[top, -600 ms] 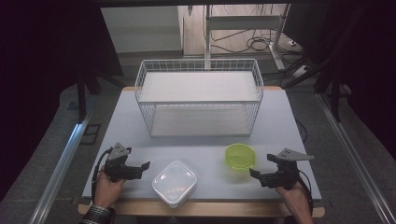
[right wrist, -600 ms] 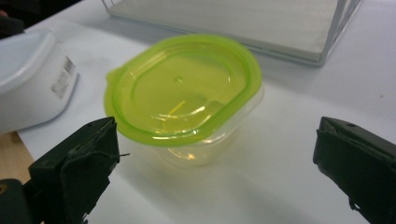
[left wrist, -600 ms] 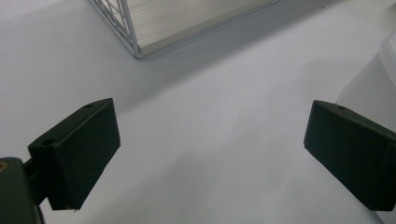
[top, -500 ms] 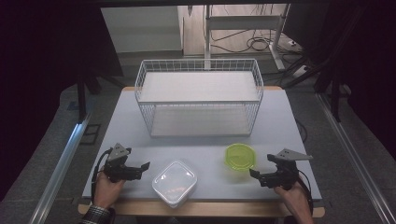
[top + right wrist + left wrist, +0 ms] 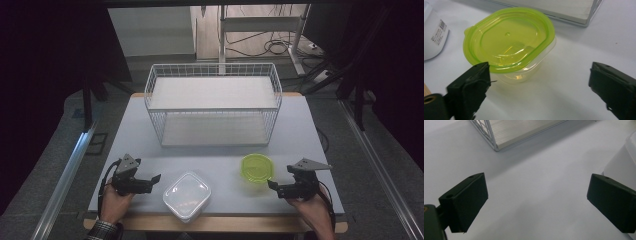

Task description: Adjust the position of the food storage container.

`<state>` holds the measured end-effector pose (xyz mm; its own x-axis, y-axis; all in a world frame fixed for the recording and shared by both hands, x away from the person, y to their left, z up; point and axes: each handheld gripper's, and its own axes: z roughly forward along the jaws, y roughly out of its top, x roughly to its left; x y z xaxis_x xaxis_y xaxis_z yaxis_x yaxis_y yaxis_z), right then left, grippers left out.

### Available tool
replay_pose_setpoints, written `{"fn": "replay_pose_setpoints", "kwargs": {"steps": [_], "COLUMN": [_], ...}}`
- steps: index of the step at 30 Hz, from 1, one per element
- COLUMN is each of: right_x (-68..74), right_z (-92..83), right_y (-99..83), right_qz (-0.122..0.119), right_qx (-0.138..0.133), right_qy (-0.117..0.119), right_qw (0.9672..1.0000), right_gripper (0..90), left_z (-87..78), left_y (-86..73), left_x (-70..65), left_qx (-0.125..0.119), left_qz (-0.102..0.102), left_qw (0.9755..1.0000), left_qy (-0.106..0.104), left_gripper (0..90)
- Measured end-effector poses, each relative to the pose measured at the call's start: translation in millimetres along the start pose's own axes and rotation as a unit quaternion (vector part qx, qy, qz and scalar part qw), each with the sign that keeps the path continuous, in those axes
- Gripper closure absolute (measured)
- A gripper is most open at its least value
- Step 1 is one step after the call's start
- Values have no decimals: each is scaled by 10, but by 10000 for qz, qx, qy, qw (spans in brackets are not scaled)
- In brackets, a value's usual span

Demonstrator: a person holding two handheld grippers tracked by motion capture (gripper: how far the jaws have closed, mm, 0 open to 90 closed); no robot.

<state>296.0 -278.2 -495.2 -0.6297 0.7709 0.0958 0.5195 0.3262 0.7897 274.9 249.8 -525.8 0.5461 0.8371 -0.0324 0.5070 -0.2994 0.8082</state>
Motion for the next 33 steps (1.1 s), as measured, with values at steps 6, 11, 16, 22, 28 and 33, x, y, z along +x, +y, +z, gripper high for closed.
{"fn": "replay_pose_setpoints", "kwargs": {"steps": [6,11,16,22,28,33], "right_x": [75,121,167,218,271,311], "right_z": [-47,-58,-101,-105,-54,4], "right_y": [69,109,175,240,339,398], "right_qz": [-171,-249,-342,-360,-297,-297], "right_qx": [44,32,24,66,111,202], "right_qy": [18,14,124,287,420,514], "right_qw": [9998,9997,9993,9989,9986,9980], "right_gripper": [247,297,387,491,598,701], "left_z": [13,20,22,27,28,34], "left_y": [-2,1,-1,0,-1,1], "left_x": [3,-6,3,3,7,4], "left_qx": [36,63,51,61,52,67], "left_qz": [-15,17,-26,-9,-19,-6], "left_qw": [10000,10000,10000,10000,10000,9999], "left_qy": [-51,-61,-75,-74,-76,-79], "left_gripper": [35,38,40,40,41,41]}}
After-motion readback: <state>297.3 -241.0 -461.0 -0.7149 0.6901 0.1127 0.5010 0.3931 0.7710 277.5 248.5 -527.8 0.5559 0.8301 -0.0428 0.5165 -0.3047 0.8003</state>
